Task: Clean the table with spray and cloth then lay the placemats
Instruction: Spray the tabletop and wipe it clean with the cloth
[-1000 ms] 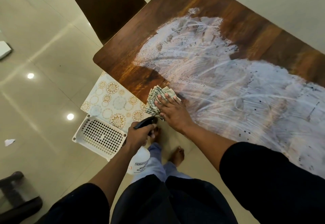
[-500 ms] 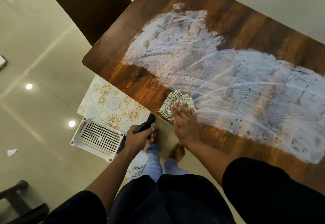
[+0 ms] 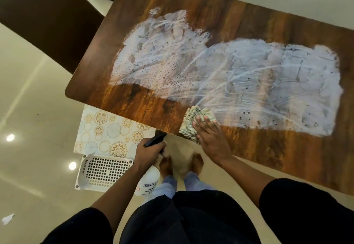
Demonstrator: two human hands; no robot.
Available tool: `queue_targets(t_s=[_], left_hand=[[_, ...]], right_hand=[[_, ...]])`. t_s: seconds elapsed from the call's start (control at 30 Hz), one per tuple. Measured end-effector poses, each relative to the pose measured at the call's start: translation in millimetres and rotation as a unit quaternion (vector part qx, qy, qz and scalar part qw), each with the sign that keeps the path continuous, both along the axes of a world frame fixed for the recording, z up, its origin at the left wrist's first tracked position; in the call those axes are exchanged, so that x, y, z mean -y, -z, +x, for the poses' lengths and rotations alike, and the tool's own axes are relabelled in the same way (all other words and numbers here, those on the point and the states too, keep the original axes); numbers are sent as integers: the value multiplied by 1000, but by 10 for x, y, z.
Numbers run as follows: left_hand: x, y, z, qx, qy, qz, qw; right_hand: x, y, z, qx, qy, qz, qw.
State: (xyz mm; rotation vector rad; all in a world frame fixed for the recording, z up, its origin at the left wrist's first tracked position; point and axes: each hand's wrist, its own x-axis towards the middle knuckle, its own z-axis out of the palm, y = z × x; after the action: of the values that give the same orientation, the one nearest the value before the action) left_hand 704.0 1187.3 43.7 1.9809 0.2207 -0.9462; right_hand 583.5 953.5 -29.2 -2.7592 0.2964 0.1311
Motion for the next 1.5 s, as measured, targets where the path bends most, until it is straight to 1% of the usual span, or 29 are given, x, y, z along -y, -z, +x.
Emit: queue_targets(t_s=[0.07, 0.17, 0.3, 0.4, 0.5, 0.67, 0.77, 0.83, 0.9, 1.03, 1.13, 1.2, 1.33, 1.37, 1.4, 1.5], left_hand=[[18, 8, 32, -1, 15, 6, 1000], [53, 23, 73, -9, 27, 12, 1000], [61, 5, 110, -10, 47, -1, 999], [-12, -2, 152, -8, 52, -19, 998], [-166, 52, 212, -10, 60, -17, 998], [-382, 104, 326, -15, 79, -13, 997], [-439, 129, 380, -12, 96, -10, 995], [-415, 134, 389, -12, 106, -13, 994], [-362, 137, 396, -10, 114, -25, 993], [-247, 147, 430, -18, 134, -49, 990], [-211, 165, 419, -24, 153, -65, 986], [-193, 186, 403, -32, 164, -62, 984], [-185, 181, 380, -27, 174, -60, 983], [-197, 162, 379, -24, 170, -65, 983], [-220, 144, 388, -21, 162, -70, 984], [-329, 127, 454, -8, 135, -79, 988]], right_hand=[[125, -22, -217, -12, 78, 3, 997], [149, -79, -382, -21, 187, 9, 982], [-127, -134, -216, -34, 264, 4, 964], [-452, -169, 9, -39, 242, -8, 969], [-860, -219, 354, -50, 222, -1, 974], [-1314, -333, 884, -87, 258, 33, 962], [-1298, -381, 863, -79, 266, 38, 960], [-1205, -364, 700, -70, 256, 37, 964], [-1065, -320, 476, -60, 268, 32, 961], [-756, -272, 19, -52, 343, 4, 938], [-578, -280, -203, -66, 410, -3, 910], [-548, -296, -217, -75, 459, 4, 885], [-698, -380, 84, -113, 505, -5, 856], [-770, -408, 174, -119, 502, -12, 856], [-855, -421, 262, -124, 484, -19, 866], [-1143, -388, 548, -115, 395, -25, 911]])
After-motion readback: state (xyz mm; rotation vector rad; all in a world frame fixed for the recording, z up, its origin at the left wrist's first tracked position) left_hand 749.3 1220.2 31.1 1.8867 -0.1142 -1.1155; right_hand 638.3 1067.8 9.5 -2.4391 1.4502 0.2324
